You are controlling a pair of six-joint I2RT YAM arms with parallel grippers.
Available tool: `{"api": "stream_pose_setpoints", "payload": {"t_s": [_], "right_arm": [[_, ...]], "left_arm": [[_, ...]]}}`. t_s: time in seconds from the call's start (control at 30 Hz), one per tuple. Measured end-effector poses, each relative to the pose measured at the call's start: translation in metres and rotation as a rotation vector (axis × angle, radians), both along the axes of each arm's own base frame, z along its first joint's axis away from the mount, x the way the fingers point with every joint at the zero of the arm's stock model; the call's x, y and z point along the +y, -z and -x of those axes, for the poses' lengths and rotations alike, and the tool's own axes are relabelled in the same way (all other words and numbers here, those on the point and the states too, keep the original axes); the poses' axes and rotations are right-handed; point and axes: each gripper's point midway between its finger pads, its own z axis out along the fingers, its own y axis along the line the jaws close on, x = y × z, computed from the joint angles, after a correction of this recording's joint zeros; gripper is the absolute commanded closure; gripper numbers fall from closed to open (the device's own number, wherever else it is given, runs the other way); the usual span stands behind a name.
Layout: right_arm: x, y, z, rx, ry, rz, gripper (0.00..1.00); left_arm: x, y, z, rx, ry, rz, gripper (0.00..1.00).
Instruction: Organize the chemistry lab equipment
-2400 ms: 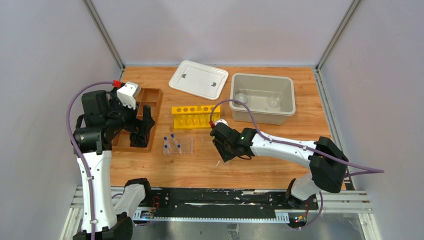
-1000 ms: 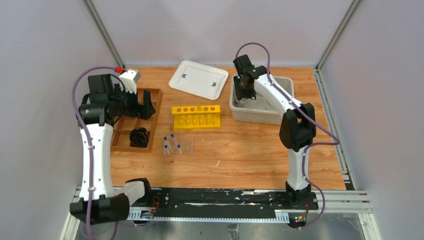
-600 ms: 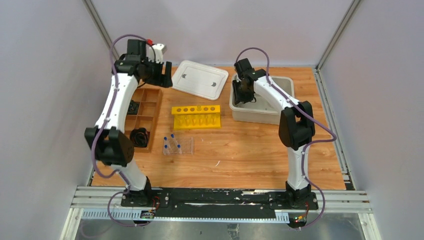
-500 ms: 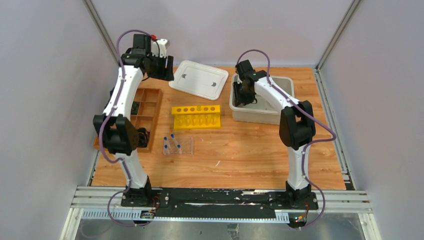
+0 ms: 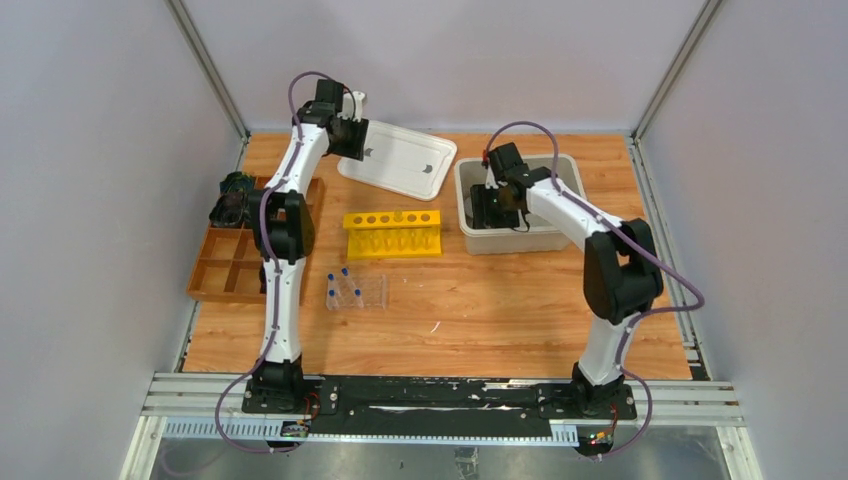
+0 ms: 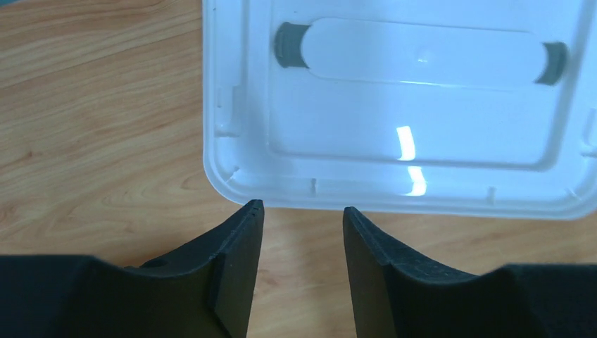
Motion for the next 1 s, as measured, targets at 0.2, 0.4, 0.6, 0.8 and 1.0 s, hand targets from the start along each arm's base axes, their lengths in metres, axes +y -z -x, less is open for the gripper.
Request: {"api": "stream_pose_setpoints", "payload": {"t_s": [0.2,0.4,0.6,0.8,1.0], "right_arm": [[-0.005,-0.045,0.024,-0.133,0.015,-0.077,0.39],[0.001,-0.077,0.019,-0.238,0.011,-0.114,0.39],[-0.005,-0.06,0.026,-0.201,0.018,-0.083,0.39],[-0.008,-0.053,0.031,-0.18,0.02,-0.07,0.4],[-0.009,-0.055,0.032,-0.184,0.022,-0.068,0.41]], "left_arm": [[0.015,0.039,-0.017,0.007,-0.071,-0.067,0.57],[0.025,0.049,-0.031,-0.027,-0.126,-0.077,0.62],[0.043,0.053,-0.041,-0.059,-0.19,-0.05,0.62],[0.059,0.05,-0.049,-0.087,-0.223,-0.048,0.62],[0.054,0.065,-0.05,-0.068,-0.197,-0.047,0.62]]}}
